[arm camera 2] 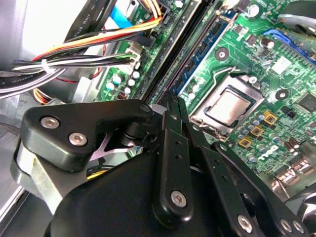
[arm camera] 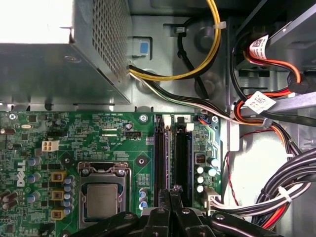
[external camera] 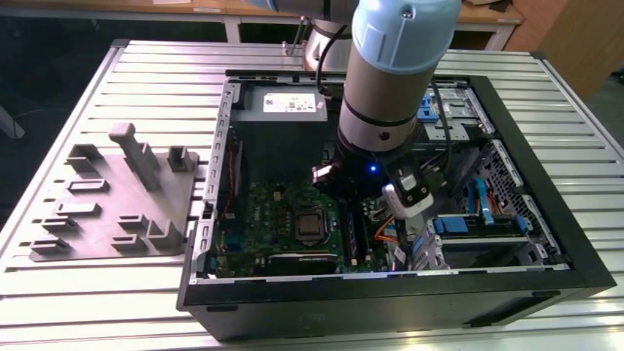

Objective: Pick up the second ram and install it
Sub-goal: 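Insert the second ram into the second slot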

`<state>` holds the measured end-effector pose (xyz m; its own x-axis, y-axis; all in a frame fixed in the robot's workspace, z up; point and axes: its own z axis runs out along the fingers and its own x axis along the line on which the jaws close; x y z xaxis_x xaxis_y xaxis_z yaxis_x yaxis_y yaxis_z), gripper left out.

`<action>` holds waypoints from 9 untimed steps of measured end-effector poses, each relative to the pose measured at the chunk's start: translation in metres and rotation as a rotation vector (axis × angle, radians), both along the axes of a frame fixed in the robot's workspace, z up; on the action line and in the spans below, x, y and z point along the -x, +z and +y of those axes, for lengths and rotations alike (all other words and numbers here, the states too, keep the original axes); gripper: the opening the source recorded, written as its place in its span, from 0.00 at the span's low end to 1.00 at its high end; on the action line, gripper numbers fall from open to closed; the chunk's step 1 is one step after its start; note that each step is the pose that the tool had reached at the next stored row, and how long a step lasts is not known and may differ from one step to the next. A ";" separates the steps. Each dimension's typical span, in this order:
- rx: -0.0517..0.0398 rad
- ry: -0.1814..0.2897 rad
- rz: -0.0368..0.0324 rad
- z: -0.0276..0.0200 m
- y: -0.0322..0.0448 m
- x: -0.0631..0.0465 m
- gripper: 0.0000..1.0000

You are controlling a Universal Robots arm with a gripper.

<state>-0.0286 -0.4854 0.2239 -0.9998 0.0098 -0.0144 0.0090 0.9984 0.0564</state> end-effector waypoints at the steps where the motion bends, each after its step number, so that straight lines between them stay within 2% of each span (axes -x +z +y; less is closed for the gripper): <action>1: 0.0002 0.000 0.0001 0.0000 -0.0005 0.000 0.12; 9: 0.0003 0.000 0.0002 -0.0001 -0.0043 0.000 0.12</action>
